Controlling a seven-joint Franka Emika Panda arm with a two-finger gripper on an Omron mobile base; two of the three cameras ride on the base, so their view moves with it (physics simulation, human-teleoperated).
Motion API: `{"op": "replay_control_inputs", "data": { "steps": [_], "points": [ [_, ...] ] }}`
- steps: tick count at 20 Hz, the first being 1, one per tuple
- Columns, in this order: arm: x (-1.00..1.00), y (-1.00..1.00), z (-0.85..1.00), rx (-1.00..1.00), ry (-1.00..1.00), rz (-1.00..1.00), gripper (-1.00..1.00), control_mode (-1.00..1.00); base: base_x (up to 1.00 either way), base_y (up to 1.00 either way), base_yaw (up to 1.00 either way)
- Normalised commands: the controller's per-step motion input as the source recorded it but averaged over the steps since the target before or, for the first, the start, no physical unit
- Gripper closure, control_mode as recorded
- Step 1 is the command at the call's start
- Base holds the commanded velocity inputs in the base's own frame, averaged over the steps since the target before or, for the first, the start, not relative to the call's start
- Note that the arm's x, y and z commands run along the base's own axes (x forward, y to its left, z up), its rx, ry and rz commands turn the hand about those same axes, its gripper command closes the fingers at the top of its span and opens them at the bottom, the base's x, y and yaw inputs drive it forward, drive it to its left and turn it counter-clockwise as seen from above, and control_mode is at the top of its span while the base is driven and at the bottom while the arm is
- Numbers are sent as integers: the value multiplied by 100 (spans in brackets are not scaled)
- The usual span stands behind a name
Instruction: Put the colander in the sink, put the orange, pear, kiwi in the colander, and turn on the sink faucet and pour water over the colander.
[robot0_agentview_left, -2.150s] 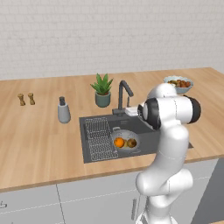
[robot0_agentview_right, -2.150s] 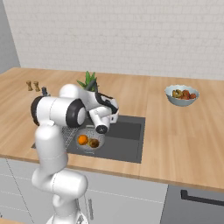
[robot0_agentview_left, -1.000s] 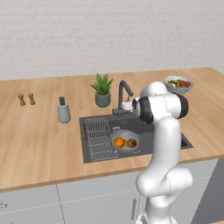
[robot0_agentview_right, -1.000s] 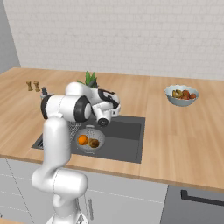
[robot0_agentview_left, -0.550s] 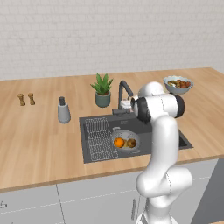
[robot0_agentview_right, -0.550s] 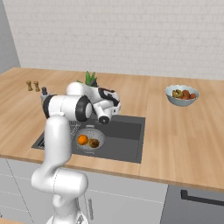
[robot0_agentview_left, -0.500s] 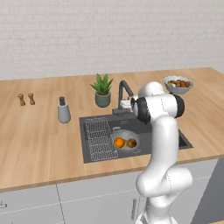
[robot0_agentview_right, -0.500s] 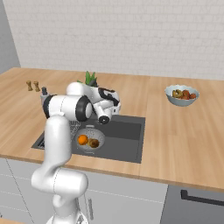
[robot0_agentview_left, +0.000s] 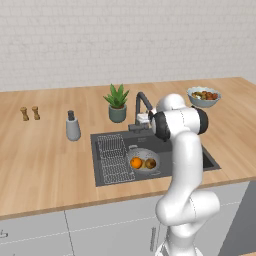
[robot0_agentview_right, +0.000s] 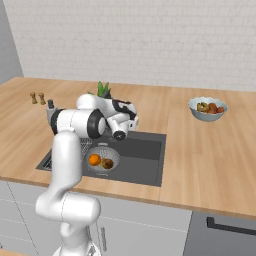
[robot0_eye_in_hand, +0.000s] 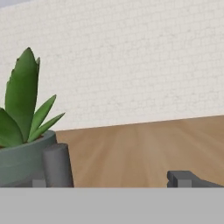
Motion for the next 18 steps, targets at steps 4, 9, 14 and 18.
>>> {"op": "replay_control_inputs", "data": {
  "steps": [4,9,14,18],
  "points": [
    [2,-19,0,0,2,0,-100,-100,0,0,0],
    [0,-33,0,1,2,0,-100,-100,0,0,0],
    [0,-55,0,3,1,0,-100,-100,0,0,0],
    [8,-65,0,4,0,0,-100,-100,0,0,0]
  ]
}}
